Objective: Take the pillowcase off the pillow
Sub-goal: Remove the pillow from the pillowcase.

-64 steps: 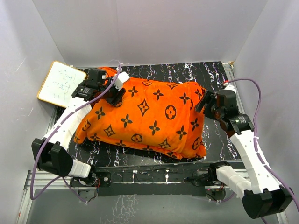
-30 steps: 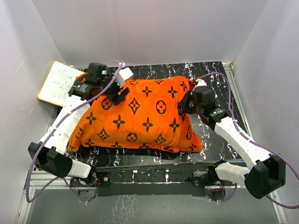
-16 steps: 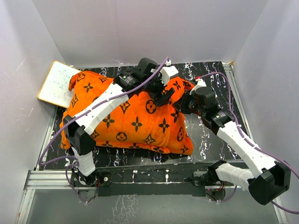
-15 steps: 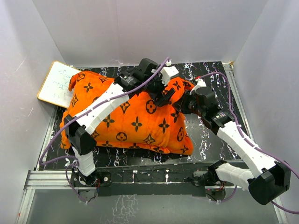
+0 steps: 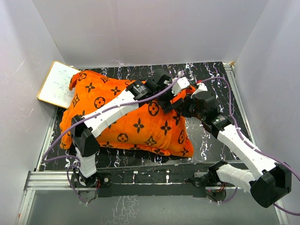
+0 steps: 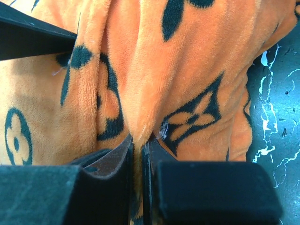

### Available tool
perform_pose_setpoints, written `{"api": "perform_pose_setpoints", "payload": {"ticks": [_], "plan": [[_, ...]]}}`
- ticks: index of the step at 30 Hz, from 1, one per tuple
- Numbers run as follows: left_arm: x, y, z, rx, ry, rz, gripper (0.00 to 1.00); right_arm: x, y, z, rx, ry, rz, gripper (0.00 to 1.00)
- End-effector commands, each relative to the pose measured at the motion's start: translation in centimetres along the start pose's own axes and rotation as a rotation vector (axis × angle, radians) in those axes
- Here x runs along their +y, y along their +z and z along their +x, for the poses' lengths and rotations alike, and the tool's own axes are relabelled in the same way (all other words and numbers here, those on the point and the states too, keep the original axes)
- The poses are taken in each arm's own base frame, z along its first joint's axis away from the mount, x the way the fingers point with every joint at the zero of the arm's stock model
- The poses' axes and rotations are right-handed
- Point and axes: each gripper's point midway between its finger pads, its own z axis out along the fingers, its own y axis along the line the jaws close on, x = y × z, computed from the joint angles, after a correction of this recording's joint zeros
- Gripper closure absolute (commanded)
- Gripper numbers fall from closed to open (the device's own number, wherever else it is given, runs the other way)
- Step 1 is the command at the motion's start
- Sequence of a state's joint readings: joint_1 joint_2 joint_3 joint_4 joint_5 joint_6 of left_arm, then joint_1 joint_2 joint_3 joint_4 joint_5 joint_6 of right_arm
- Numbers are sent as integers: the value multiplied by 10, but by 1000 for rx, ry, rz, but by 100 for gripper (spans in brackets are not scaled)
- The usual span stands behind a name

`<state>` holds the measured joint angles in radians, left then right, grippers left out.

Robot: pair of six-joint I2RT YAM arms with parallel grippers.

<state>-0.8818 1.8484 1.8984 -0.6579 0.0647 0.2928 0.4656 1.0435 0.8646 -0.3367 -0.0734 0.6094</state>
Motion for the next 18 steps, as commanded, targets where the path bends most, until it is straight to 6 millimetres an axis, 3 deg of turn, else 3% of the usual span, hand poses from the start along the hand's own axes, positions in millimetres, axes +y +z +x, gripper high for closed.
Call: {"api": "perform_pose_setpoints", "payload": {"ticks": [1,7,12,18], "plan": [[27,-8,23,74,88,-175,11,17,-3,-23,-119,20,-59,92],[52,-36,48,138,177,-313,28,-6,5,-6,-103,40,15,92],[67,-73,46,98,173,-359,43,-22,11,8,-90,55,63,92],[87,-96,72,136,168,-406,76,-31,14,13,-87,59,92,92]]}}
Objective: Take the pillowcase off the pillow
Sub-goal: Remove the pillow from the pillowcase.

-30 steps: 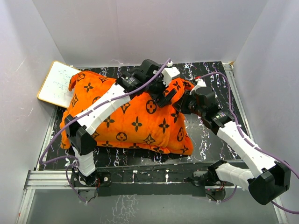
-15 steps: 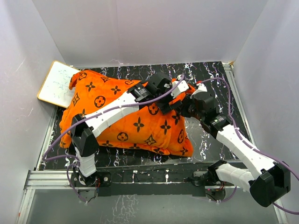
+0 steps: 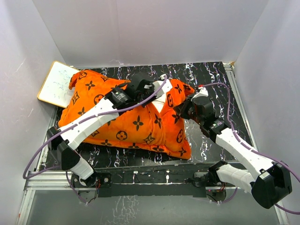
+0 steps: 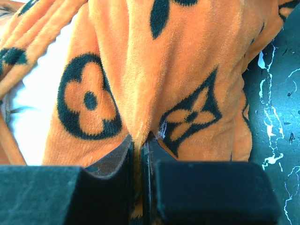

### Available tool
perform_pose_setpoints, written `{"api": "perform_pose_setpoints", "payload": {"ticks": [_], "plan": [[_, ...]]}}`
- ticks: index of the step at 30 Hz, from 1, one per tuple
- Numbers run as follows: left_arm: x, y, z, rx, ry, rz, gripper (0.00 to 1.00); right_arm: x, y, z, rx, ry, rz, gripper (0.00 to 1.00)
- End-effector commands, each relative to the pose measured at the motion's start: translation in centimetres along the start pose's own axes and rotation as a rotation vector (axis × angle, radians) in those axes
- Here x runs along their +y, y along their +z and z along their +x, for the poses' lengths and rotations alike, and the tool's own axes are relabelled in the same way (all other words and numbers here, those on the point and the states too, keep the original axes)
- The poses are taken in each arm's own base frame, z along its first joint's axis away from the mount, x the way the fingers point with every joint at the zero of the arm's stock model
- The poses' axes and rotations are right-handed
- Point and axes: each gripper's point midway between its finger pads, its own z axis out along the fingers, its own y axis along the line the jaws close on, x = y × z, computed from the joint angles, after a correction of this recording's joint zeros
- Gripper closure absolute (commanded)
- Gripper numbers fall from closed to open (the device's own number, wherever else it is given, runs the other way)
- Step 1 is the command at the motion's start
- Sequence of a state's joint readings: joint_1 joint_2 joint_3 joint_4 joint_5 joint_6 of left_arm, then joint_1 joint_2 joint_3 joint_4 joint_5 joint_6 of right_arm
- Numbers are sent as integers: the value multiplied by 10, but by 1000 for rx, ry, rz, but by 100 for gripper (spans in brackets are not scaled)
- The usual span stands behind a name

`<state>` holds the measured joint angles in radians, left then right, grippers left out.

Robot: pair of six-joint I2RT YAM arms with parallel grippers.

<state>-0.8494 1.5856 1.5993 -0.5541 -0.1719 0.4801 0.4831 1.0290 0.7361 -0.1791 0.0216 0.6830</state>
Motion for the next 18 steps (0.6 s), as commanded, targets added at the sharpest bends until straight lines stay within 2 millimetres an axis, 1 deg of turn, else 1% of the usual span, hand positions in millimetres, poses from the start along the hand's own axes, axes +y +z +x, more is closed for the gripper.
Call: {"api": "perform_pose_setpoints", "payload": {"ticks": [1,4,6,8,10,12,13,14,16,18], "plan": [[45,-25,46,118,3,-133,80,-15,-1,3,-10,-6,58,92],[54,-26,65,148,-47,-128,90,-17,-3,1,-17,-9,74,92],[53,-27,76,158,-66,-110,94,-23,-4,-2,-27,-12,111,92],[44,-29,83,155,-88,-59,97,-29,-7,-9,-41,-22,162,92],[29,-32,88,156,-102,7,98,-33,-12,-19,-57,-34,220,92],[14,-36,88,140,-120,77,98,-25,-16,-33,-73,-56,218,92],[10,-39,85,122,-132,100,96,-20,-18,-40,-80,-67,208,92],[7,-41,80,101,-141,121,90,-15,-18,-43,-83,-75,199,92],[1,-47,67,53,-155,175,63,-6,-18,-46,-74,-86,173,92],[-2,-50,50,12,-172,219,47,7,-14,-41,-43,-78,116,92]]}}
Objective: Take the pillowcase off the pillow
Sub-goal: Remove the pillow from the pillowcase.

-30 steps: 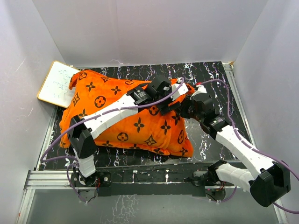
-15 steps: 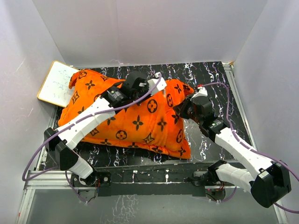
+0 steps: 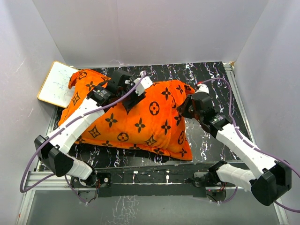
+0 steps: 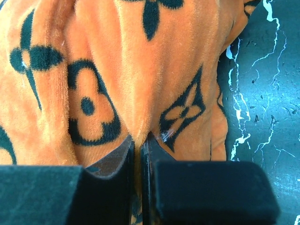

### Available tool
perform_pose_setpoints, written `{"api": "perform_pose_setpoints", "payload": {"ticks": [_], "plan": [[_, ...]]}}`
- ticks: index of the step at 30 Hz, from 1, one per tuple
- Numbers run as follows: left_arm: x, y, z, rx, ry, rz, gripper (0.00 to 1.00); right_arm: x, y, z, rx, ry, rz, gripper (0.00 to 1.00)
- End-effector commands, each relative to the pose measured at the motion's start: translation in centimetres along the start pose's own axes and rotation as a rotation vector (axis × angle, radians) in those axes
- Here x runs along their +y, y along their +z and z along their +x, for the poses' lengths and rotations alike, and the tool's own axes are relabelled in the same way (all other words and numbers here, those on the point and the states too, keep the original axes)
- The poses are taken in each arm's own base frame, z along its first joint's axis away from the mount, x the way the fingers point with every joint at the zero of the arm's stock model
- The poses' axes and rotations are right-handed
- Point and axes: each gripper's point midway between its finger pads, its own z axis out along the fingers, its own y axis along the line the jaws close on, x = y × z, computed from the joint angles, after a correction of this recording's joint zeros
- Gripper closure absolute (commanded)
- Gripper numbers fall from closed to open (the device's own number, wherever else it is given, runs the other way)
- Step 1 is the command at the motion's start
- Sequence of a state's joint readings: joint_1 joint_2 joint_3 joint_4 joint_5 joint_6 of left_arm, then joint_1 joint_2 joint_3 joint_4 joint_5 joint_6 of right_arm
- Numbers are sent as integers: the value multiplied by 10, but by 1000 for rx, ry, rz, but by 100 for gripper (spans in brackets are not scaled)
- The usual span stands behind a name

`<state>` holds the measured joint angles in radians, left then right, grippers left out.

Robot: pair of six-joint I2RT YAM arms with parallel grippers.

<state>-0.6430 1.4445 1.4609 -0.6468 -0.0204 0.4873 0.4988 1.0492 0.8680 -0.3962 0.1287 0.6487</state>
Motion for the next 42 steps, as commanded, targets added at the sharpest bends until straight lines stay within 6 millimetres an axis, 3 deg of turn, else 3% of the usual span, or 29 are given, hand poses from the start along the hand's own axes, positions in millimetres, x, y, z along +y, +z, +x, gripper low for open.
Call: {"api": "perform_pose_setpoints", "payload": {"ticks": [1,4,8,12,16,21,30,35,42], "plan": [[-30,-28,-34,-105,-60,194,42,26,-5,-26,-48,-14,-78,92],[-30,-29,-65,-163,-125,241,32,74,-14,-24,-18,37,-330,92],[-33,-29,-99,-219,-229,307,19,127,-44,-54,-64,52,-542,92],[-46,-33,-115,-245,-261,350,12,162,-79,-99,-138,28,-638,92],[-53,-41,-126,-281,-318,382,5,179,-94,-109,-140,37,-699,92],[-56,-50,-126,-307,-349,385,4,185,-95,-100,-117,43,-735,92],[-43,-20,-78,-168,-261,215,17,180,-92,-86,-104,37,-723,92],[-15,-18,-53,-88,-193,44,41,155,-74,-74,-93,29,-599,92],[6,-30,-26,-49,-82,-105,61,111,-40,-36,-28,27,-423,92]]}}
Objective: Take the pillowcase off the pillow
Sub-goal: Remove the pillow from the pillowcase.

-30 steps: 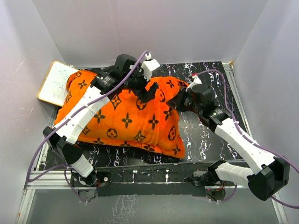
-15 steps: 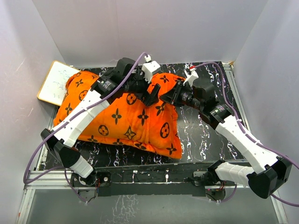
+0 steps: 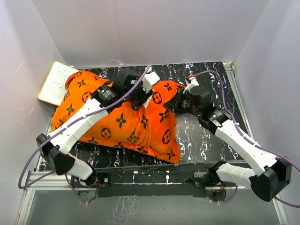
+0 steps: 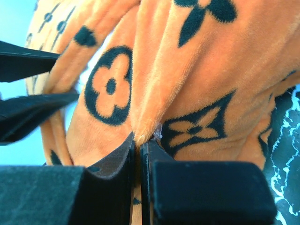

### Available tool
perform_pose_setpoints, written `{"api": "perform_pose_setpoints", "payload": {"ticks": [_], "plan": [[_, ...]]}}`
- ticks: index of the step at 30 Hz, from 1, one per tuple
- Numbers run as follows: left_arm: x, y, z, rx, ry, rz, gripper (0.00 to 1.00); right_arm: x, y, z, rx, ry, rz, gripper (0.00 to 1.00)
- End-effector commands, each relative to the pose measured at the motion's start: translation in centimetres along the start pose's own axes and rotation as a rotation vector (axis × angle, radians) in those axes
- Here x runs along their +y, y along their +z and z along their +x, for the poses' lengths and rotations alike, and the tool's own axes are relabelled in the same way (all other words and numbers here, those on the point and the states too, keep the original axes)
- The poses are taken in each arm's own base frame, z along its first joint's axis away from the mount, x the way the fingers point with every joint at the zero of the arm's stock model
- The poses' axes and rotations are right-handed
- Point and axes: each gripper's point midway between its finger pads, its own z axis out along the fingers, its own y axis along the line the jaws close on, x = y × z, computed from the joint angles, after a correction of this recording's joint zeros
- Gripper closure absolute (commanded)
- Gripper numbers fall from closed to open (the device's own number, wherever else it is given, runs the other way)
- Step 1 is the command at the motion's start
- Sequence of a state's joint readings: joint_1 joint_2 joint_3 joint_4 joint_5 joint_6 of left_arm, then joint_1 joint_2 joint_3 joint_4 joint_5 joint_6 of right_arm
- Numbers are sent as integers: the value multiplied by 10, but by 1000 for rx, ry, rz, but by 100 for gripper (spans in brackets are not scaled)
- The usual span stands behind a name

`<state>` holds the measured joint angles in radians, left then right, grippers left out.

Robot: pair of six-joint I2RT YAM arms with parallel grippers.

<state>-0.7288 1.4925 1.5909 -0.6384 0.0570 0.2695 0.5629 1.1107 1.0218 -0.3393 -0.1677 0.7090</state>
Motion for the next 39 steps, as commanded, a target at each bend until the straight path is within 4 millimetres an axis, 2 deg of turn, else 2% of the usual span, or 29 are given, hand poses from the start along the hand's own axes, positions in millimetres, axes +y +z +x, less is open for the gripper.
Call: {"api": "perform_pose_setpoints", "payload": {"ticks": [1,4,5,8,11,13,14,16,18,20,22,26,28,29,32,39], "plan": [[43,-30,29,82,102,-222,63,9,-11,-20,-121,-26,-37,92],[49,-26,49,125,149,-265,72,-7,-9,-8,-108,-19,12,92],[51,-31,51,117,158,-282,76,-13,-9,-6,-105,-18,33,92],[49,-28,62,129,163,-278,84,-32,-9,3,-99,-17,101,92],[33,-25,69,127,123,-190,92,-63,-10,9,-94,-9,255,92],[17,-24,74,122,84,-102,98,-83,-20,2,-110,-20,398,92],[8,-24,75,119,58,-54,100,-86,-27,-6,-128,-25,448,87],[-5,-23,78,111,-8,29,100,-76,-41,-25,-191,-38,481,60],[-16,-21,78,106,-67,95,100,-54,-51,-39,-247,-36,459,41],[-24,-17,80,116,-123,145,100,-35,-54,-43,-259,-35,440,37],[-30,-12,82,129,-183,189,100,-12,-47,-36,-237,-59,415,35],[-35,-4,86,148,-259,238,100,27,-21,-14,-190,-148,414,33],[-32,-3,85,145,-284,239,100,35,-6,-4,-166,-188,434,32],[-30,-3,85,145,-298,236,100,37,1,-1,-157,-204,445,32],[-26,-5,85,142,-322,235,100,24,15,11,-135,-259,517,36],[-20,-11,88,128,-303,216,100,-20,12,28,-122,-334,669,48]]}}
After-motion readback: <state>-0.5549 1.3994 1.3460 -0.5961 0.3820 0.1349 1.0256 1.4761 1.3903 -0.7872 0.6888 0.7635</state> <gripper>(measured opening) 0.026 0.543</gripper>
